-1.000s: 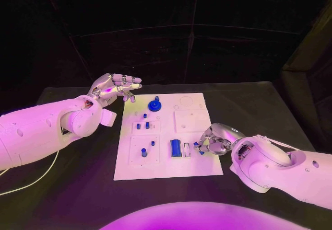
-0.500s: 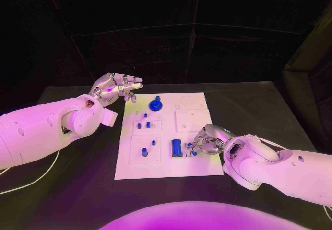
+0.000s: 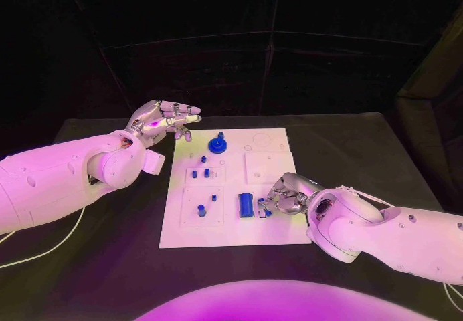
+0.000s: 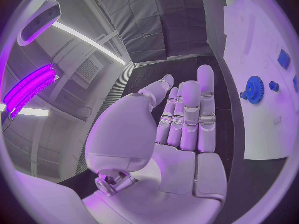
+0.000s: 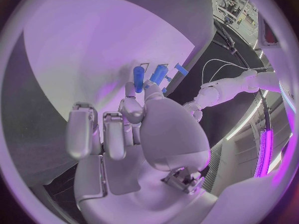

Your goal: Assemble the parts on the task board

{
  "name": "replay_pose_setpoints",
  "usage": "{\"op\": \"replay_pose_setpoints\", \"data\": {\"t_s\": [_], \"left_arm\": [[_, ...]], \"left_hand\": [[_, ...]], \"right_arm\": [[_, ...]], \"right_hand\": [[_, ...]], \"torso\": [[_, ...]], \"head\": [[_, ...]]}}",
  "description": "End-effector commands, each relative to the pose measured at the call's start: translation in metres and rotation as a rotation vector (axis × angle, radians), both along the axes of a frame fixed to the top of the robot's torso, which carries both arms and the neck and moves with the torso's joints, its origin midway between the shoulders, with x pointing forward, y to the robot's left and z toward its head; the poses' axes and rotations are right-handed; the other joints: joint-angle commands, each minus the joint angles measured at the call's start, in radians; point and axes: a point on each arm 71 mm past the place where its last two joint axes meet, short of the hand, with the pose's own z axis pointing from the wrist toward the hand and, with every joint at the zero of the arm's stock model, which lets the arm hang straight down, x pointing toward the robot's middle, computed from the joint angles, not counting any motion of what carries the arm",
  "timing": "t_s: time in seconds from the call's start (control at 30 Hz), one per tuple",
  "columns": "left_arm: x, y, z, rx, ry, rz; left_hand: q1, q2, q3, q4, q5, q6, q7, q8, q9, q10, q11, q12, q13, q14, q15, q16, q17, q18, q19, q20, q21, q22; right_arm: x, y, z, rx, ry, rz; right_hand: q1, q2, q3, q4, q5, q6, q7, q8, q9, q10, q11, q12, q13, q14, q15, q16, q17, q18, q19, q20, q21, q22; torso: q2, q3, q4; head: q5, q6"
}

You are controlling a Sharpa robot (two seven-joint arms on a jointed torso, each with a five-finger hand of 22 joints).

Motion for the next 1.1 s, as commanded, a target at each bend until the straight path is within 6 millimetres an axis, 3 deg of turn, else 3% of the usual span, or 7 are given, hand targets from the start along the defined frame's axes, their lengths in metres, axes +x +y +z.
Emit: {"op": "replay_pose_setpoints", "data": {"t_s": [0.03, 0.27, 0.53, 0.7, 0.97, 1.1], "left_arm": [[-0.0004, -0.0011, 0.0012, -0.009, 0.002, -0.013], [-0.0006, -0.0014, 0.0009, -0.009, 0.006, -0.017], [-0.0007, -0.0012, 0.0009, -0.008, 0.008, -0.017], [-0.0006, -0.0012, 0.0009, -0.008, 0.008, -0.018], [-0.0004, -0.0011, 0.0008, -0.008, 0.009, -0.017], [-0.0002, -0.0011, 0.0007, -0.008, 0.009, -0.017]], "left_hand": [[0.0, 0.007, -0.007, 0.0, 0.002, -0.002, 0.007, -0.002, -0.002, -0.005, 0.001, 0.005, -0.001, -0.006, 0.0, -0.006, -0.001, 0.013, -0.005, 0.0, -0.006, -0.001], [0.0, 0.007, -0.007, 0.0, 0.002, -0.002, 0.007, -0.002, -0.002, -0.005, 0.001, 0.005, -0.001, -0.006, 0.0, -0.006, -0.001, 0.013, -0.005, 0.0, -0.006, -0.001], [0.0, 0.007, -0.007, 0.0, 0.002, -0.002, 0.007, -0.002, -0.002, -0.005, 0.001, 0.005, -0.001, -0.006, 0.0, -0.006, -0.001, 0.013, -0.005, 0.0, -0.006, -0.001], [0.0, 0.007, -0.007, 0.0, 0.002, -0.002, 0.007, -0.002, -0.002, -0.005, 0.001, 0.005, -0.001, -0.006, 0.0, -0.006, -0.001, 0.013, -0.005, 0.0, -0.006, -0.001], [0.0, 0.007, -0.007, 0.0, 0.002, -0.002, 0.007, -0.002, -0.002, -0.005, 0.001, 0.005, -0.001, -0.006, 0.0, -0.006, -0.001, 0.013, -0.005, 0.0, -0.006, -0.001], [0.0, 0.007, -0.007, 0.0, 0.002, -0.002, 0.007, -0.002, -0.002, -0.005, 0.001, 0.005, -0.001, -0.006, 0.0, -0.006, -0.001, 0.013, -0.005, 0.0, -0.006, -0.001]], "right_arm": [[-0.0009, 0.0021, -0.0018, -0.024, 0.027, 0.023], [-0.0013, 0.0047, -0.0035, -0.041, 0.044, 0.044], [-0.0009, 0.0051, -0.0033, -0.046, 0.037, 0.047], [-0.0007, 0.0053, -0.0027, -0.043, 0.029, 0.045], [-0.0018, 0.0066, -0.001, -0.031, 0.019, 0.05], [-0.0026, 0.0069, -0.0001, -0.025, 0.015, 0.055]], "right_hand": [[-0.017, 0.001, -0.001, 0.016, 0.004, 0.019, -0.004, 0.004, 0.007, 0.012, -0.004, 0.0, 0.002, 0.084, -0.007, 0.004, 0.166, -0.009, 0.021, -0.007, 0.003, 0.001], [-0.033, 0.004, -0.001, 0.036, 0.004, 0.047, -0.017, 0.021, 0.023, 0.016, -0.015, -0.003, 0.0, 0.085, -0.016, 0.006, 0.171, -0.01, 0.024, -0.013, 0.007, 0.008], [-0.065, -0.004, -0.021, 0.067, 0.019, 0.052, -0.02, 0.027, 0.039, 0.022, -0.017, -0.008, -0.005, 0.086, -0.019, 0.009, 0.176, -0.011, 0.025, -0.017, 0.01, 0.012], [-0.093, 0.0, -0.039, 0.086, 0.0, 0.053, -0.02, 0.029, 0.048, 0.025, -0.018, -0.01, -0.006, 0.086, -0.019, 0.009, 0.178, -0.012, 0.026, -0.017, 0.011, 0.014], [-0.217, 0.034, -0.105, 0.09, -0.159, 0.055, -0.024, 0.035, 0.073, 0.033, -0.02, -0.008, -0.002, 0.088, -0.021, 0.015, 0.188, -0.013, 0.029, -0.018, 0.016, 0.024], [-0.27, 0.047, -0.133, 0.091, -0.193, 0.055, -0.025, 0.037, 0.083, 0.035, -0.021, -0.007, 0.0, 0.089, -0.022, 0.017, 0.192, -0.014, 0.031, -0.019, 0.019, 0.028]], "torso": [[-0.002, -0.0005, -0.0001], [-0.002, -0.0002, -0.0006], [-0.001, -0.0006, -0.0009], [-0.001, 0.0, -0.0008], [-0.001, 0.0006, -0.0014], [-0.002, 0.0007, -0.0019]], "head": [[0.0, 0.0], [0.0, 0.0], [0.001, -0.001], [0.0, 0.0], [0.0, 0.0], [-0.001, 0.0]]}}
